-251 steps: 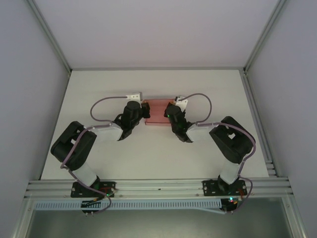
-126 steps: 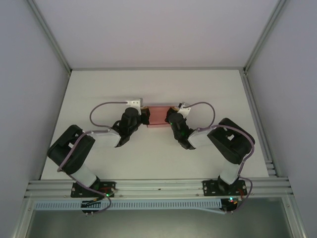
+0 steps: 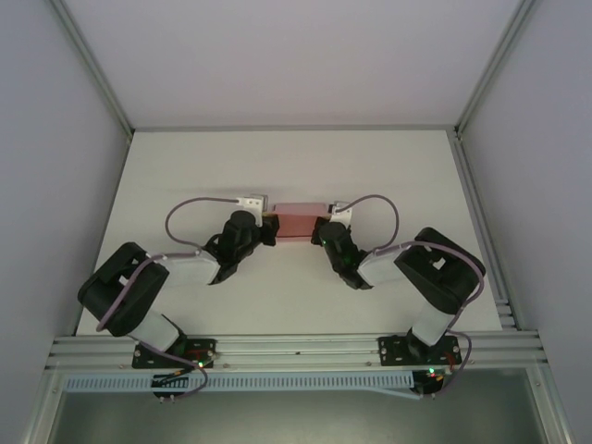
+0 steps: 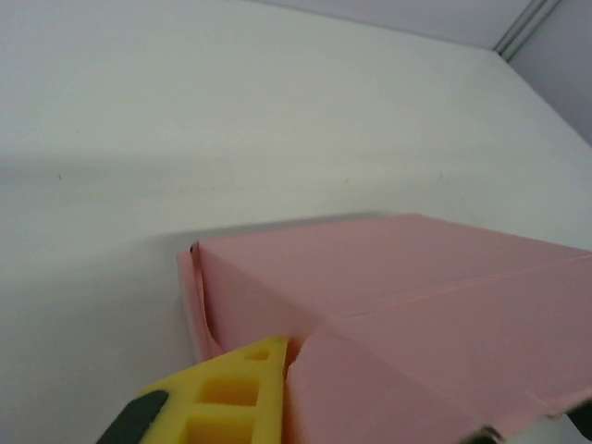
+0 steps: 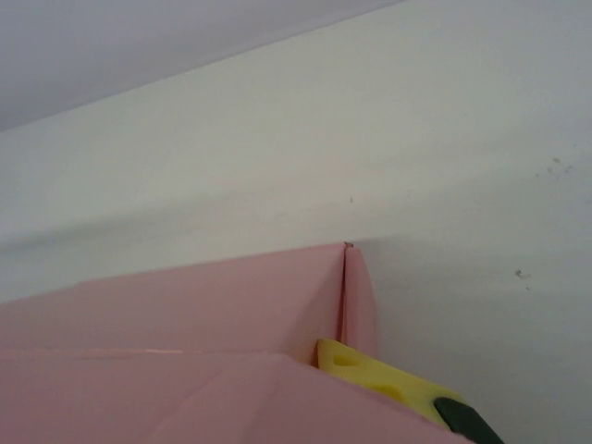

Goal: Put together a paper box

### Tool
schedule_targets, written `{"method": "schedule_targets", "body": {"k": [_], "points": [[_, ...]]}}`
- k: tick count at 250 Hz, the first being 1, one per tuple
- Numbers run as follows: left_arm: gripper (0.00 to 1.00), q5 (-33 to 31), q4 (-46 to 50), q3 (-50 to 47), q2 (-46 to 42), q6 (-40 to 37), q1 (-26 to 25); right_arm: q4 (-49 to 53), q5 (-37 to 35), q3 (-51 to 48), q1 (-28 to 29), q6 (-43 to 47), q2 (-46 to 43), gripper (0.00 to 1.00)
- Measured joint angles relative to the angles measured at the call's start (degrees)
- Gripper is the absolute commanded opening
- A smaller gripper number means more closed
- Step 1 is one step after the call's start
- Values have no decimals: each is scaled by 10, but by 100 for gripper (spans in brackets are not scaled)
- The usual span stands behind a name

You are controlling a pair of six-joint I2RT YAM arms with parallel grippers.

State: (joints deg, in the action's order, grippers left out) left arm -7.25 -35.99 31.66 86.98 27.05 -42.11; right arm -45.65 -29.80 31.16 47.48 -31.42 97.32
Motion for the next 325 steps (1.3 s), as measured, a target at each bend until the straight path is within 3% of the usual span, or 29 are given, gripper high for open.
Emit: {"method": "schedule_targets", "body": {"k": [26, 54, 70, 115, 181, 192, 204, 255, 269, 325], "points": [[39, -1, 66, 1, -26, -8, -6, 35, 0, -9, 7, 5, -18, 11], [75, -7, 146, 1, -69, -12, -8, 73, 0, -12, 16, 15, -36, 11], [87, -19, 186, 2, -96, -12, -8, 92, 0, -12, 18, 22, -45, 12], [99, -57, 294, 2, -164, 16, -8, 140, -4, -5, 26, 41, -51, 17], [100, -100, 464, 52, -266, 48, -8, 179, -16, 7, 37, 50, -59, 25], [100, -109, 489, 77, -269, 51, -8, 186, -17, 7, 39, 54, -63, 34], [100, -121, 514, 106, -269, 57, -7, 193, -19, 7, 42, 52, -71, 53], [100, -147, 580, 219, -250, 72, 6, 243, -17, 5, 51, 46, -162, 80], [100, -148, 586, 238, -238, 73, 17, 250, -14, -2, 53, 41, -206, 99], [100, -119, 592, 284, -172, 71, 50, 292, 53, -34, 54, 60, -376, 100]]}}
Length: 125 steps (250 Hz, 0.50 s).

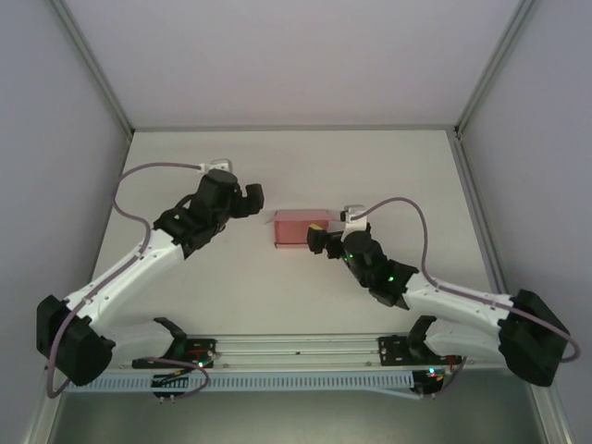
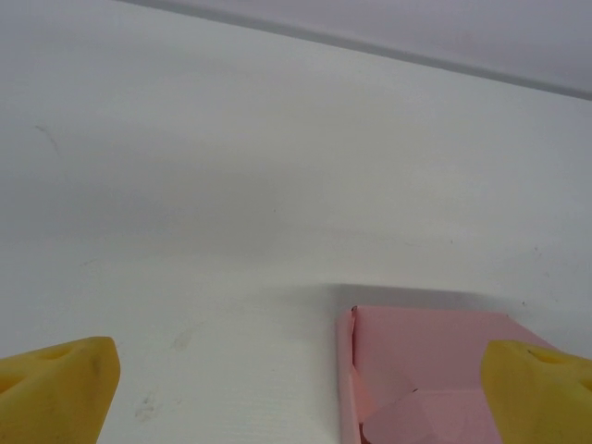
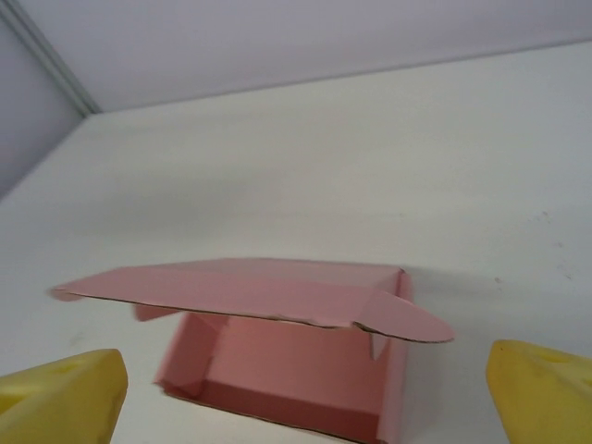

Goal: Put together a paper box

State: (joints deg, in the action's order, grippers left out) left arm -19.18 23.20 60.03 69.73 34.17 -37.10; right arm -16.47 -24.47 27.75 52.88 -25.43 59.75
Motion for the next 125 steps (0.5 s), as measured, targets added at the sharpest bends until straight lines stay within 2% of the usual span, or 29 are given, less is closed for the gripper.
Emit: {"method": "schedule_targets", "body": {"k": [24, 51, 93, 125], "points": [[100, 30, -4, 11, 33, -2, 11, 21, 14, 7, 0, 14, -45, 100], [100, 71, -16, 21, 80, -3, 26, 47, 14, 45, -10, 21, -46, 100], [100, 147, -45, 22, 153, -13, 43, 103, 24, 160, -81, -1, 44, 100], [100, 200, -66, 25, 210, -17, 46, 133, 47, 206, -139, -31, 126, 100]]}}
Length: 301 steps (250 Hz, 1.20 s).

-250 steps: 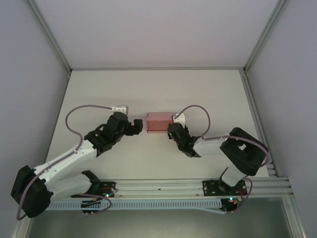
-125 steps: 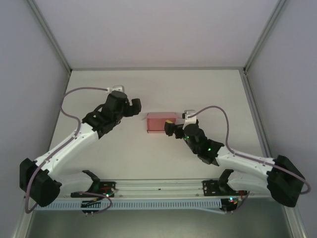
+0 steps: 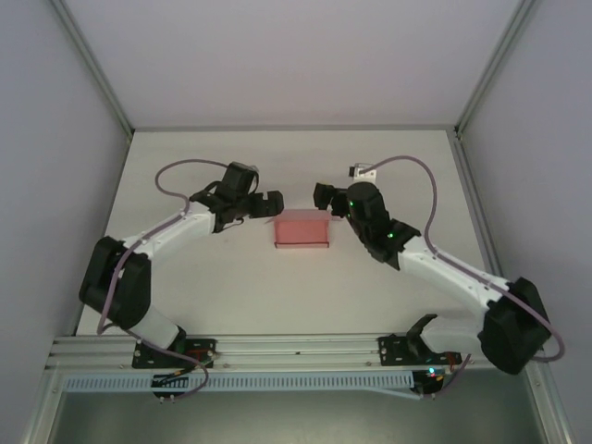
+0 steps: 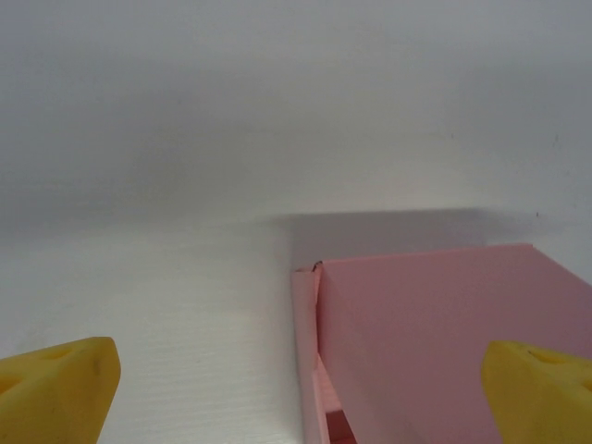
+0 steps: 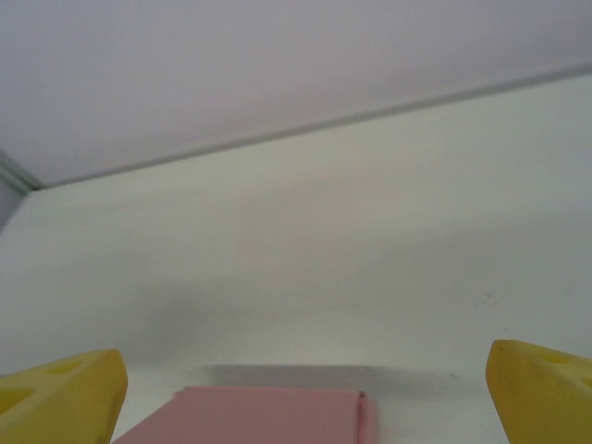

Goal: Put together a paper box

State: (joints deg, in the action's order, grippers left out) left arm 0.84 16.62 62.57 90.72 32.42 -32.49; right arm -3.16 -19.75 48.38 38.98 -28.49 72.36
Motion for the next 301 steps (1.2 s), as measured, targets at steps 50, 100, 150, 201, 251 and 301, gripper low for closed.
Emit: {"method": "schedule_targets", "body": {"k": [50, 100, 150, 201, 251, 301], "points": [[87, 70, -27, 4, 66, 0, 4, 31, 72, 0, -35, -42, 110, 87], [75, 115, -64, -17, 83, 0, 5, 6, 139, -52, -42, -77, 146, 76], [60, 145, -98, -67, 88, 4, 5, -59, 172, -103, -42, -110, 155, 57], [43, 173, -137, -84, 91, 6, 5, -123, 190, -139, -42, -138, 158, 49], [32, 188, -160, -88, 94, 6, 7, -126, 193, -140, -42, -141, 158, 57], [26, 213, -212, -124, 84, 22, 30, -60, 189, -118, -42, -145, 115, 75]]}}
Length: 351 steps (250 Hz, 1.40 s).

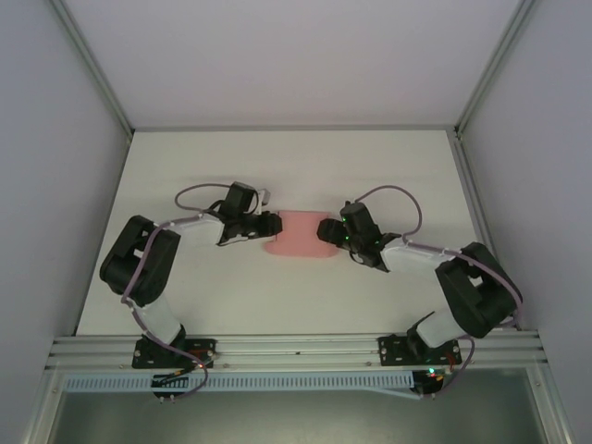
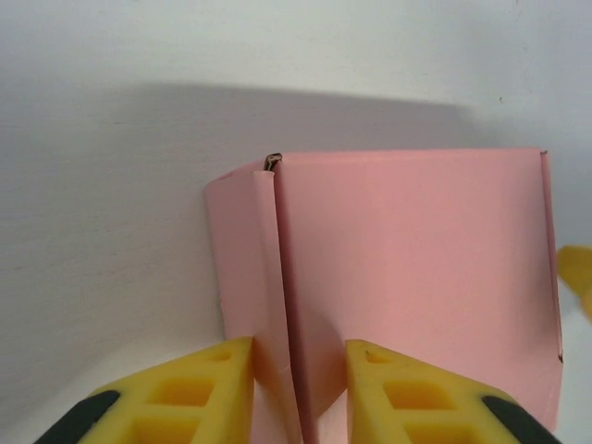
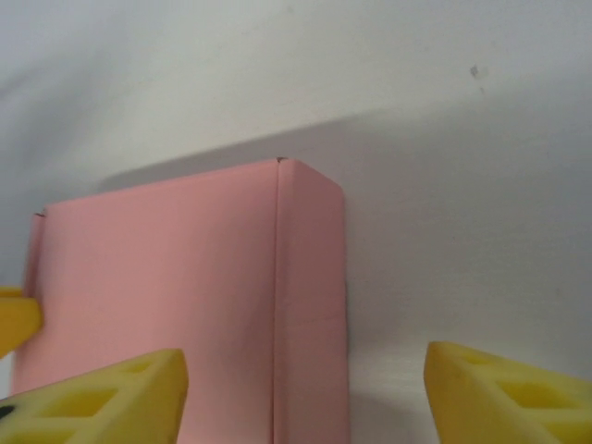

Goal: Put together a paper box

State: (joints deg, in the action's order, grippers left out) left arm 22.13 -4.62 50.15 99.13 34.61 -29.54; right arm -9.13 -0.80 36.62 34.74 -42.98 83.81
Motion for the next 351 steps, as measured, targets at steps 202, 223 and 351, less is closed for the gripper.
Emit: {"method": "schedule_targets", "body": {"k": [202, 223, 351], "points": [[11, 126, -178, -126, -21, 54, 80, -42, 149, 20, -8, -58, 64, 87], [11, 127, -181, -127, -21, 54, 81, -75, 167, 21, -10, -67, 79, 83], [17, 124, -187, -144, -43, 52, 89, -197, 228, 14, -25, -110, 88, 36]]}}
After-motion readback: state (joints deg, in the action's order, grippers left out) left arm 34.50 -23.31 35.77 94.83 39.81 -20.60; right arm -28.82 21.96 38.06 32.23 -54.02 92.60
